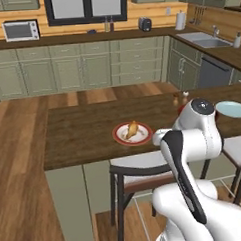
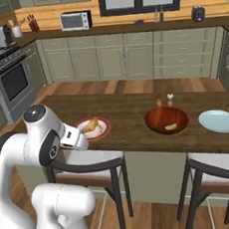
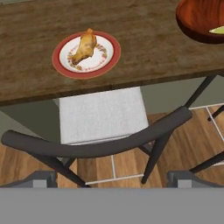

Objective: Pick the chicken drumstick and lemon wedge from their plates and place them in the bowl. Then put the bowl in the fridge.

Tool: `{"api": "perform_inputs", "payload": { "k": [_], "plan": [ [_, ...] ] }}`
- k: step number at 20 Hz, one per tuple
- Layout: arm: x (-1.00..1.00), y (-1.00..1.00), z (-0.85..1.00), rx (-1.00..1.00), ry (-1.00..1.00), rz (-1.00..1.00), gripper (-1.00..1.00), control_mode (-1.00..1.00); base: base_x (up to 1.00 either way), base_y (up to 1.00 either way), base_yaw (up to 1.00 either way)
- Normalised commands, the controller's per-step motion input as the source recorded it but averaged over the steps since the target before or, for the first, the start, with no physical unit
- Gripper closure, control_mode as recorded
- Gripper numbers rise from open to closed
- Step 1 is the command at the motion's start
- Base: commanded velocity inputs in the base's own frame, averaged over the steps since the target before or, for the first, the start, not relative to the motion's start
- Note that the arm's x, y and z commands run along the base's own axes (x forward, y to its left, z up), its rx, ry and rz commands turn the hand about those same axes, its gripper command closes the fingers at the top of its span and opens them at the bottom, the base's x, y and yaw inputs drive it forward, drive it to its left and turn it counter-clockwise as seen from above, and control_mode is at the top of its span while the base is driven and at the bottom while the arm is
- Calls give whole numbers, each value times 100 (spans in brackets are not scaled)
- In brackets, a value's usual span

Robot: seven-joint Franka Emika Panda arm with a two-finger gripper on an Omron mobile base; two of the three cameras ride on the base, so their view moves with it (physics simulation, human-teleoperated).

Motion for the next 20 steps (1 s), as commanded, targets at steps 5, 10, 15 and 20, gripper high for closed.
{"api": "perform_inputs", "payload": {
  "k": [5,10,15,20],
  "plan": [
    [0,0,0,0,0,0,-100,100,1,-51,0],
    [0,0,0,0,0,0,-100,100,14,-27,0],
    [0,0,0,0,0,0,-100,100,45,0,0],
    [13,0,-3,0,0,0,-100,-100,0,-1,2]
  ]
}}
